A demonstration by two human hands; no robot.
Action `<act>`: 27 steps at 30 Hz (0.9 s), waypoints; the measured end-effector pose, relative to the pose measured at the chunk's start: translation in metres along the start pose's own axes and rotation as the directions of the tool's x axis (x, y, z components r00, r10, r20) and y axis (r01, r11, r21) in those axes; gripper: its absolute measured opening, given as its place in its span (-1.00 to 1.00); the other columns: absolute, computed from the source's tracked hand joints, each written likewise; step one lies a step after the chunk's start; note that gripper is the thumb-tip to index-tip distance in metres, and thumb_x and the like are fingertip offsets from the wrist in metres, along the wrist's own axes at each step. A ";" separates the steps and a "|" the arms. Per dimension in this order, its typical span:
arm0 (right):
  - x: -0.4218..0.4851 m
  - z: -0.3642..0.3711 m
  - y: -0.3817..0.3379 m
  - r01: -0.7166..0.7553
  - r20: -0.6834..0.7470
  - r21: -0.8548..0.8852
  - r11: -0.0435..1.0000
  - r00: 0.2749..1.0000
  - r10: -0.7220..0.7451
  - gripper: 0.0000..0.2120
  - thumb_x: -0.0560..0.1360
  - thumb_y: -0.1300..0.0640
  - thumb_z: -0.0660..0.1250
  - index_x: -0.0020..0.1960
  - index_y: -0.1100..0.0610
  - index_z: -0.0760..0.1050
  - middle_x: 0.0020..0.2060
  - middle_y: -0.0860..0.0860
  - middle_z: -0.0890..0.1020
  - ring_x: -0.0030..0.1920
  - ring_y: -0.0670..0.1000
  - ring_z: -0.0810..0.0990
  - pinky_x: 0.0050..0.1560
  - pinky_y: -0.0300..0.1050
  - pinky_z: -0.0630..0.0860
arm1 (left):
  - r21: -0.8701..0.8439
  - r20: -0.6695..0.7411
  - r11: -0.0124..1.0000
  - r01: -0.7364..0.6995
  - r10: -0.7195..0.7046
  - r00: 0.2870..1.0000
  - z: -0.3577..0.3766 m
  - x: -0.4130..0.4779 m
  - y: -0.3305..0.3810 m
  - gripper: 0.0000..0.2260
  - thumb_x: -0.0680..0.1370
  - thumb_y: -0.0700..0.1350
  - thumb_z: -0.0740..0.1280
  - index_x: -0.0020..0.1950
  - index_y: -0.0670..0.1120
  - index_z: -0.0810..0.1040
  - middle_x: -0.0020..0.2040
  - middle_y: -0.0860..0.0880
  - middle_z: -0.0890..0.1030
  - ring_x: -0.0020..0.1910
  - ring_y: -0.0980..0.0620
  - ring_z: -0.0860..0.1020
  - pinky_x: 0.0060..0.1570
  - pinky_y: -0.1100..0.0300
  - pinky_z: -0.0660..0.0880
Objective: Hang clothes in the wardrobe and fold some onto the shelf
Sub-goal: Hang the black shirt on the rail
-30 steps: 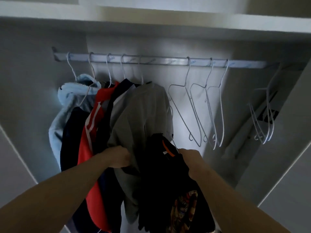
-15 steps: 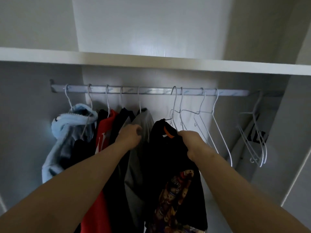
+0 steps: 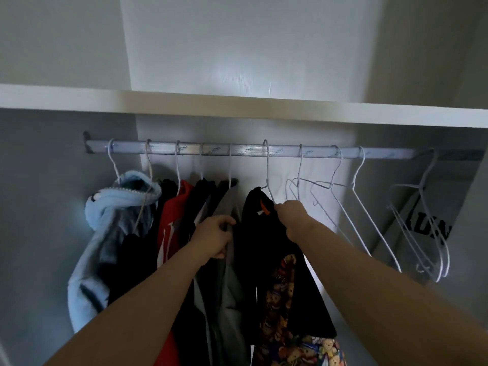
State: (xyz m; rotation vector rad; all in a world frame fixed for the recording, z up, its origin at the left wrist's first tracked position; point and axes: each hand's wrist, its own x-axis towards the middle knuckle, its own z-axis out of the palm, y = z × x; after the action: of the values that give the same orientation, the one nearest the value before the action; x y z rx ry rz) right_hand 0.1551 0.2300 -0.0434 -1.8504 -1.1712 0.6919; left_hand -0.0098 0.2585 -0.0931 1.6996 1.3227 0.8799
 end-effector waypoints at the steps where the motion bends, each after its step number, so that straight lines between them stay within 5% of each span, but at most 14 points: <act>1: 0.006 0.004 0.005 -0.007 0.001 0.024 1.000 1.000 0.007 -0.85 0.57 0.22 0.16 -0.15 0.22 0.41 -0.24 0.10 0.47 -0.26 0.03 0.48 -0.29 -0.22 0.40 | 0.020 -0.021 1.000 -0.024 0.024 0.999 -0.002 -0.002 0.001 -0.78 0.51 -0.26 0.21 -0.03 0.04 0.54 -0.29 -0.08 0.55 -0.48 0.06 0.47 -0.59 0.36 0.38; 3: 0.014 0.010 0.008 -0.040 0.001 0.064 0.997 0.999 0.040 -0.73 0.57 0.22 0.16 -0.31 0.19 0.30 -0.37 0.06 0.38 -0.39 -0.03 0.35 -0.42 -0.23 0.27 | 0.084 -0.051 0.992 -0.090 0.094 0.994 -0.008 -0.005 0.002 -0.78 0.49 -0.25 0.23 -0.16 0.08 0.53 -0.30 -0.04 0.54 -0.46 0.06 0.48 -0.55 0.31 0.41; 7: 0.032 0.009 0.015 0.041 -0.044 -0.118 0.992 0.998 -0.046 -0.72 0.57 0.21 0.14 -0.31 0.22 0.27 -0.39 0.05 0.35 -0.40 -0.02 0.32 -0.45 -0.20 0.21 | 0.168 -0.128 0.974 -0.149 0.172 0.977 -0.030 -0.005 0.002 -0.74 0.47 -0.24 0.28 -0.29 0.12 0.53 -0.20 0.16 0.55 -0.18 0.18 0.49 -0.15 0.27 0.43; 11: 0.029 0.016 0.023 0.140 -0.100 -0.189 0.972 0.982 -0.161 -0.69 0.57 0.17 0.12 -0.34 0.17 0.23 -0.41 0.01 0.34 -0.41 -0.07 0.30 -0.45 -0.20 0.17 | 0.146 -0.184 0.973 -0.178 0.203 0.962 -0.018 -0.006 -0.001 -0.72 0.48 -0.26 0.26 -0.32 0.09 0.46 -0.28 0.16 0.50 -0.31 0.22 0.44 -0.36 0.44 0.32; 16: 0.014 0.033 0.034 0.112 0.003 -0.064 0.992 0.994 -0.112 -0.86 0.52 0.09 0.26 -0.03 0.15 0.37 -0.28 -0.01 0.46 -0.33 -0.08 0.43 -0.45 -0.27 0.27 | 0.093 -0.218 0.975 -0.200 0.216 0.952 0.018 -0.005 -0.006 -0.70 0.51 -0.26 0.21 -0.29 0.13 0.41 -0.38 0.07 0.45 -0.43 0.18 0.40 -0.52 0.47 0.30; 22: -0.008 0.048 0.048 0.127 -0.049 0.054 0.990 0.991 -0.125 -0.85 0.56 0.06 0.18 0.05 0.12 0.36 -0.23 -0.05 0.45 -0.27 -0.10 0.45 -0.39 -0.26 0.30 | -0.011 -0.168 0.984 -0.179 0.174 0.970 0.028 -0.008 -0.010 -0.81 0.58 -0.18 0.19 0.01 0.11 0.48 -0.21 0.13 0.51 -0.28 0.25 0.46 -0.43 0.53 0.35; 27: -0.031 0.053 0.059 0.174 -0.077 0.074 0.982 0.983 -0.168 -0.76 0.63 0.05 0.00 0.00 0.14 0.39 -0.26 -0.09 0.44 -0.26 -0.15 0.41 -0.35 -0.29 0.25 | -0.079 -0.187 0.987 -0.138 0.121 0.975 0.035 -0.027 -0.017 -0.58 0.57 -0.14 0.19 0.35 0.24 0.23 -0.14 0.16 0.48 -0.22 0.19 0.52 -0.35 0.35 0.38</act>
State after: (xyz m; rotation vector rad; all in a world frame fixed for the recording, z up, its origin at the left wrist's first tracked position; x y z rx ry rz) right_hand 0.1277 0.2070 -0.1203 -1.6713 -1.2219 0.5641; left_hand 0.0082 0.2290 -0.1256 1.6808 1.2786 1.1779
